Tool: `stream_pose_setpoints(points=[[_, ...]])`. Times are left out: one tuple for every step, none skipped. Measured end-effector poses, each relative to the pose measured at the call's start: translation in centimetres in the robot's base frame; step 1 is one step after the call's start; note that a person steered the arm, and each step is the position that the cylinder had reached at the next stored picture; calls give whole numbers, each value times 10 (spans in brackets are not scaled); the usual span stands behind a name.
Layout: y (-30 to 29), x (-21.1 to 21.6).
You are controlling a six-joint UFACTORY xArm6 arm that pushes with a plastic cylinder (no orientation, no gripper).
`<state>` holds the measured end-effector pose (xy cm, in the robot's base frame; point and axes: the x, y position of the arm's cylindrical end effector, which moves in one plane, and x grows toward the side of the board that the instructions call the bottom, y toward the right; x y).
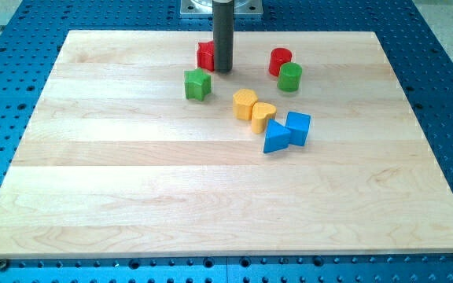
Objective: Place the red star and green star on a vertical line
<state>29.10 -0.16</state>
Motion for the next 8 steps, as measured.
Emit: stream_pose_setpoints(points=[[-17, -10], [-30, -14], [-8, 1], [7, 26], [7, 67], [13, 68], [24, 47], [-12, 28]])
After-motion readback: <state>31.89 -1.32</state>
